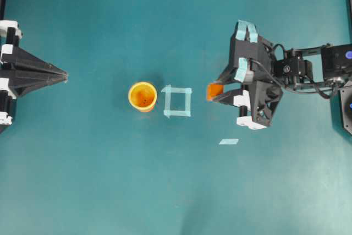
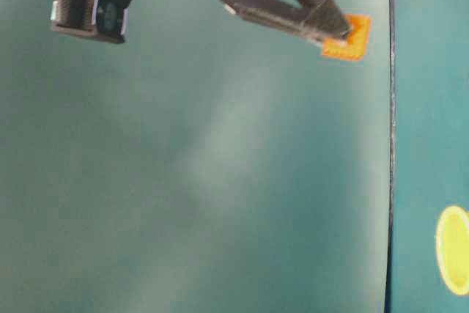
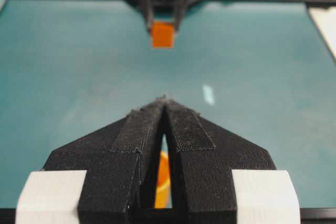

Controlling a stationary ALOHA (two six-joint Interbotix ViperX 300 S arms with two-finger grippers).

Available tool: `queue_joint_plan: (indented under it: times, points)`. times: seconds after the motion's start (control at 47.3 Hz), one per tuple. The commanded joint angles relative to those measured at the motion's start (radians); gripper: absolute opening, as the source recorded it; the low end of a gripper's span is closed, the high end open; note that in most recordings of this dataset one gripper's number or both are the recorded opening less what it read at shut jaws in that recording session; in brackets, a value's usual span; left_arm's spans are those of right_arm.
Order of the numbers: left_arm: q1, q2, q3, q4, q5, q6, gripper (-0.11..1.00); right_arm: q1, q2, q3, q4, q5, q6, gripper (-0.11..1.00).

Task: Move the block to the left with right arm.
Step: 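Carry the held cube leftward past the taped square and orange cup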

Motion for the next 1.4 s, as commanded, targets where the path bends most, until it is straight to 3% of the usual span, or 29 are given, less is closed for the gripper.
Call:
queue_joint_plan:
  times: [0.0, 0.381, 0.909, 1.374]
  points:
    - [0.000, 0.003, -0.031, 0.002, -0.005, -0.002, 0.00, 0.002, -0.002, -0.044, -0.025, -0.009, 0.000, 0.40]
    - [0.000, 0.002, -0.032, 0.002, -0.005, -0.002, 0.00, -0.002, 0.124, -0.192, -0.087, -0.018, 0.000, 0.40]
    - [0.000, 0.002, -0.032, 0.002, -0.002, 0.000, 0.00, -0.023, 0.336, -0.500, -0.169, -0.025, -0.002, 0.40]
    - [0.000, -0.003, -0.032, 0.002, -0.002, 0.000, 0.00, -0.025, 0.469, -0.672, -0.172, -0.026, 0.000, 0.40]
